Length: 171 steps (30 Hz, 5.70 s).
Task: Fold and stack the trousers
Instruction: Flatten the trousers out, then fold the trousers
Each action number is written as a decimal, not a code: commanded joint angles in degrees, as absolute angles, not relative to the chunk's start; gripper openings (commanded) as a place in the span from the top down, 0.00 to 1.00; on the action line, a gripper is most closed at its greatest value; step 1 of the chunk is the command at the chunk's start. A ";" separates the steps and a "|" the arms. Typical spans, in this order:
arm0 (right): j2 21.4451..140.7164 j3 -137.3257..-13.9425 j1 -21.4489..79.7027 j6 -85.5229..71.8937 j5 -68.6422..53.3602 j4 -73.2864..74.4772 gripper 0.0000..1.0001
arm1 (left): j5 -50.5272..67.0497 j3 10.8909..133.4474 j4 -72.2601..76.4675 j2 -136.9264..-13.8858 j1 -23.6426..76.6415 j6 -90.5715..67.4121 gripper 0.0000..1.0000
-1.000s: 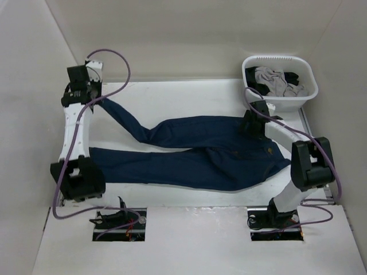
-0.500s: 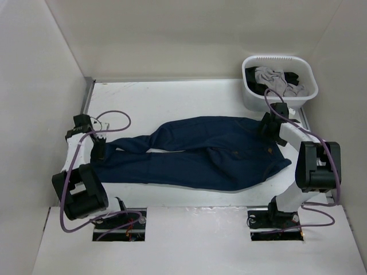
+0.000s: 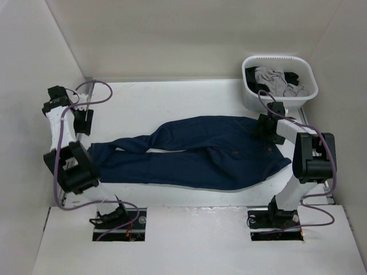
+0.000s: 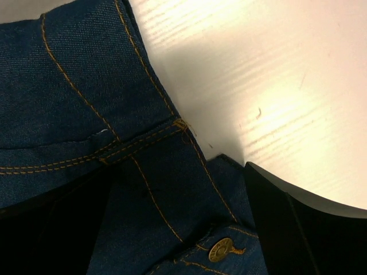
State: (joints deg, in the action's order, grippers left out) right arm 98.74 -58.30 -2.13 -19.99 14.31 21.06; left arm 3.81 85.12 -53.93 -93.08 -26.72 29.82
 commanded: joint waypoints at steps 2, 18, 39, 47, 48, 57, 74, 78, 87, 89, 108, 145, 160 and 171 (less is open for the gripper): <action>101.69 -60.91 -1.10 -16.35 14.59 20.65 0.00 | 1.06 85.95 -54.24 -104.66 -23.78 30.93 0.39; 102.82 -62.49 2.41 -13.19 17.49 21.35 0.00 | -4.58 92.03 -55.99 -121.47 -21.32 39.02 0.61; 80.63 -47.04 -4.51 -17.40 14.24 21.62 0.98 | -4.83 86.14 -22.85 -92.56 -21.05 39.20 1.00; 66.20 -39.20 -9.79 -25.74 6.86 28.47 0.25 | -4.31 65.24 -20.49 -81.84 -20.08 44.12 0.99; 64.09 -38.68 -11.63 -26.80 5.81 28.39 0.00 | -3.87 61.47 -19.09 -80.43 -20.43 44.21 0.99; 75.03 -49.29 -18.07 -26.36 4.57 21.36 0.00 | -1.93 50.10 -18.54 -76.73 -20.61 46.41 0.98; 99.75 -62.13 -12.18 -27.60 8.96 20.30 0.22 | -3.87 53.35 -18.11 -77.61 -23.16 45.62 0.97; 100.82 -63.54 -11.30 -27.07 8.96 21.53 0.91 | -3.43 54.49 -17.32 -78.05 -24.04 44.56 0.97; 76.58 -58.72 -14.19 -23.20 8.09 7.67 1.00 | -2.64 65.37 -7.31 -82.35 -24.13 43.07 0.98; 72.44 -57.92 -16.29 -23.64 5.47 4.32 1.00 | -2.64 70.46 -5.46 -83.84 -24.30 42.28 0.98; 53.63 -31.39 -22.89 -36.65 -2.90 -1.33 0.84 | 1.31 42.99 -17.29 -64.70 -25.36 47.89 0.96; 52.72 -32.96 -20.36 -67.57 0.96 20.58 0.00 | -8.88 39.02 -38.84 -68.37 -20.52 73.21 0.49; 64.68 -47.71 -21.14 -55.47 -0.87 15.29 0.98 | -6.86 47.89 -32.53 -68.99 -27.20 72.16 1.00; 69.00 -49.07 -27.12 -51.06 -7.29 10.81 0.98 | -5.89 49.15 -24.00 -67.78 -29.14 73.74 0.97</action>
State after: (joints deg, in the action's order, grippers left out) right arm 70.61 -51.70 -24.12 -53.28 -11.40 15.88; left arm -1.87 51.59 -28.51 -70.94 -27.55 71.83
